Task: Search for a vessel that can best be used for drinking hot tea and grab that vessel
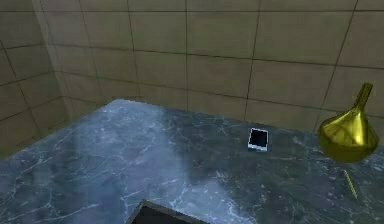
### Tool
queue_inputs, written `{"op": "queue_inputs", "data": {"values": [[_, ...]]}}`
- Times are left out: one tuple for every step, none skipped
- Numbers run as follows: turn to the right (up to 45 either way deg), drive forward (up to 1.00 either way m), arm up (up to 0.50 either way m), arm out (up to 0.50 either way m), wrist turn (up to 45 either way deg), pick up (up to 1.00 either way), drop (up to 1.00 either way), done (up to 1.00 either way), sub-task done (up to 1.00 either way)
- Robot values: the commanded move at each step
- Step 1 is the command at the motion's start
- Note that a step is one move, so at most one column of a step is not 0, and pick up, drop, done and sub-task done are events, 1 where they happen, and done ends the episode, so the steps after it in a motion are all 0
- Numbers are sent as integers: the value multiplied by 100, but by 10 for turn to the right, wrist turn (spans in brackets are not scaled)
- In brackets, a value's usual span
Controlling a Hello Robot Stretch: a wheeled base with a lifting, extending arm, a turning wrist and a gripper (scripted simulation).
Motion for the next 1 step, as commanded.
{"op": "queue_inputs", "data": {"values": [[-210, 0, 0, 0, 0, 0, 0, 0, 0]]}}
